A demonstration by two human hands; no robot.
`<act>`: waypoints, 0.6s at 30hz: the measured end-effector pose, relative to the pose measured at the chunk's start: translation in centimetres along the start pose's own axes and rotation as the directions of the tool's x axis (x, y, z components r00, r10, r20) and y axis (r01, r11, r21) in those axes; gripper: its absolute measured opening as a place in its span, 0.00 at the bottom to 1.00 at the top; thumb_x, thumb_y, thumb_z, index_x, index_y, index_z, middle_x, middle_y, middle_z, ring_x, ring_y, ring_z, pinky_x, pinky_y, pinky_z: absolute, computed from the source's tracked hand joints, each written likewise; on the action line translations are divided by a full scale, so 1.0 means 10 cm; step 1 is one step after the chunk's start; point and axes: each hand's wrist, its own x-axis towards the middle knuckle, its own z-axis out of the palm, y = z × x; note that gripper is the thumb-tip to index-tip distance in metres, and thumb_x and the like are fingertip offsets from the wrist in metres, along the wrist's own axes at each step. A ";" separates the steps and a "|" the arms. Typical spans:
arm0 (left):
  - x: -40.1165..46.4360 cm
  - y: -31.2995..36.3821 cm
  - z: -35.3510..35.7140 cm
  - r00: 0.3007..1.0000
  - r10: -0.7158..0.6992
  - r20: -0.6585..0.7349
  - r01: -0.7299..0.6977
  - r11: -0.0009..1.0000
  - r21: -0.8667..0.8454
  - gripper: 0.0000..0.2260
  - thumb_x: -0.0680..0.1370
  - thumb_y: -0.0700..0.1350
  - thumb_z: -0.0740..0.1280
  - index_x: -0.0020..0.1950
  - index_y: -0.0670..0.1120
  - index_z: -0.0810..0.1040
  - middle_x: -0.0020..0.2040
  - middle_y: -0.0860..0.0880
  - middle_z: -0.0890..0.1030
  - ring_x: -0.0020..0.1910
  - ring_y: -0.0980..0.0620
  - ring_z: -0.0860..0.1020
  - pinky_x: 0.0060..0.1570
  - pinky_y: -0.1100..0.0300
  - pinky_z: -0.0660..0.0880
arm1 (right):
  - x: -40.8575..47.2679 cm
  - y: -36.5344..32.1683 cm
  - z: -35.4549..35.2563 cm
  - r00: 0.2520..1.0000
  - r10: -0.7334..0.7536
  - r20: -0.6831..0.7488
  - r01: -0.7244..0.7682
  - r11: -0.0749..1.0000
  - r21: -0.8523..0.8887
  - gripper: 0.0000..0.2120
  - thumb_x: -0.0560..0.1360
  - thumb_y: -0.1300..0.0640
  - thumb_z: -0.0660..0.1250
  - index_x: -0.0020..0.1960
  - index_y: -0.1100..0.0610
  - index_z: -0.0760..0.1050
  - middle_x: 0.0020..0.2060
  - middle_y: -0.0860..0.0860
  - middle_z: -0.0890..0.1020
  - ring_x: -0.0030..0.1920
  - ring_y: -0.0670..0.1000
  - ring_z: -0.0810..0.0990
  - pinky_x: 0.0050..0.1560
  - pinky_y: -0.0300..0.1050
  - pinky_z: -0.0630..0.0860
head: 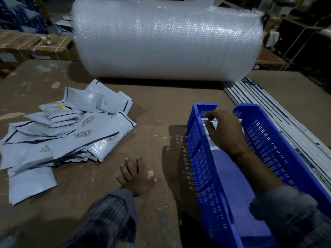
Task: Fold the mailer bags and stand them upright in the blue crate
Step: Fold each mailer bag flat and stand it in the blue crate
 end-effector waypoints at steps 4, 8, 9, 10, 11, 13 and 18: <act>-0.14 -0.54 -0.07 0.950 0.258 -0.176 -0.237 0.963 0.130 0.40 0.76 0.77 0.49 0.84 0.66 0.40 0.85 0.53 0.34 0.84 0.44 0.41 0.79 0.38 0.47 | -0.06 -0.70 0.04 0.990 -0.108 0.088 0.104 0.993 0.047 0.11 0.79 0.51 0.68 0.60 0.52 0.81 0.52 0.49 0.84 0.54 0.51 0.79 0.58 0.52 0.78; -0.24 -1.49 -0.29 0.896 0.357 -0.262 -0.322 0.932 0.169 0.36 0.76 0.76 0.41 0.84 0.67 0.44 0.85 0.62 0.40 0.85 0.54 0.43 0.81 0.47 0.46 | -0.15 -1.37 0.32 0.967 -0.205 0.154 0.188 0.975 0.120 0.11 0.80 0.50 0.67 0.60 0.52 0.81 0.53 0.48 0.83 0.55 0.50 0.79 0.57 0.49 0.77; -0.28 -1.70 -0.36 0.894 0.346 -0.285 -0.302 0.934 0.189 0.36 0.77 0.77 0.39 0.84 0.66 0.43 0.85 0.60 0.40 0.85 0.53 0.42 0.81 0.48 0.45 | -0.17 -1.52 0.42 0.959 -0.218 0.180 0.199 0.973 0.118 0.11 0.81 0.50 0.68 0.60 0.52 0.81 0.53 0.48 0.83 0.55 0.50 0.79 0.57 0.50 0.77; -0.28 -1.94 -0.41 0.890 0.342 -0.303 -0.282 0.933 0.225 0.37 0.77 0.77 0.38 0.85 0.65 0.43 0.85 0.58 0.41 0.85 0.51 0.43 0.81 0.47 0.45 | -0.18 -1.67 0.52 0.950 -0.237 0.203 0.217 0.969 0.114 0.11 0.81 0.50 0.68 0.60 0.52 0.81 0.52 0.49 0.82 0.54 0.50 0.79 0.57 0.51 0.78; -0.30 -2.16 -0.47 0.900 0.309 -0.308 -0.240 0.940 0.242 0.38 0.78 0.77 0.38 0.85 0.63 0.42 0.86 0.57 0.42 0.85 0.50 0.44 0.81 0.47 0.46 | -0.19 -1.81 0.63 0.940 -0.258 0.222 0.237 0.964 0.117 0.10 0.80 0.50 0.69 0.60 0.52 0.81 0.52 0.49 0.83 0.53 0.51 0.79 0.57 0.52 0.77; -0.26 -2.61 -0.56 0.935 0.240 -0.262 -0.188 0.960 0.208 0.40 0.78 0.78 0.41 0.85 0.60 0.41 0.85 0.56 0.41 0.86 0.49 0.44 0.82 0.46 0.46 | -0.20 -2.09 0.84 0.922 -0.288 0.258 0.262 0.956 0.131 0.10 0.79 0.51 0.70 0.58 0.53 0.81 0.51 0.50 0.83 0.52 0.53 0.79 0.55 0.53 0.77; -0.19 -3.14 -0.76 0.946 0.237 -0.221 -0.205 0.966 0.156 0.50 0.73 0.83 0.40 0.85 0.51 0.41 0.85 0.52 0.42 0.85 0.48 0.42 0.83 0.45 0.43 | -0.18 -2.72 1.53 0.884 -0.277 0.376 0.192 0.949 0.249 0.12 0.79 0.53 0.70 0.61 0.55 0.81 0.52 0.52 0.84 0.53 0.55 0.81 0.55 0.51 0.79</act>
